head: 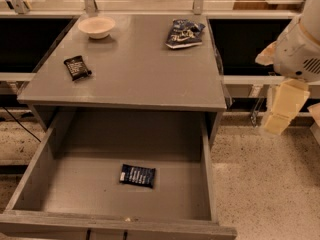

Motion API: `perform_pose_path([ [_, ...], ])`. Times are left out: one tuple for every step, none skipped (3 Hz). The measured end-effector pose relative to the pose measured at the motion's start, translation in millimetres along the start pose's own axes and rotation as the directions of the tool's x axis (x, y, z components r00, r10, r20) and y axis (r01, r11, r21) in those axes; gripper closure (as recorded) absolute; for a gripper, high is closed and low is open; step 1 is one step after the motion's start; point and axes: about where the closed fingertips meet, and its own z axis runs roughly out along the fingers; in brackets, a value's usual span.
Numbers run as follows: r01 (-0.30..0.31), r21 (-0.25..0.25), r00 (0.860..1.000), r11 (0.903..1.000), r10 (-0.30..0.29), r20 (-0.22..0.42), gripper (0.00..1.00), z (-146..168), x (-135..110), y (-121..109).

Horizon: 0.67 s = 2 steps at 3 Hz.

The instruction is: Pick rxbar blueberry from top drawer and place on counter

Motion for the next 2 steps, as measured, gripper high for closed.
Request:
perform_pose_path([
  [0.025,-0.067,1.000,0.9974,-0.025,0.007,0.00,31,0,2],
  [0.062,-0.116,0.998,0.9913,-0.061,0.011,0.00,54,-2,6],
])
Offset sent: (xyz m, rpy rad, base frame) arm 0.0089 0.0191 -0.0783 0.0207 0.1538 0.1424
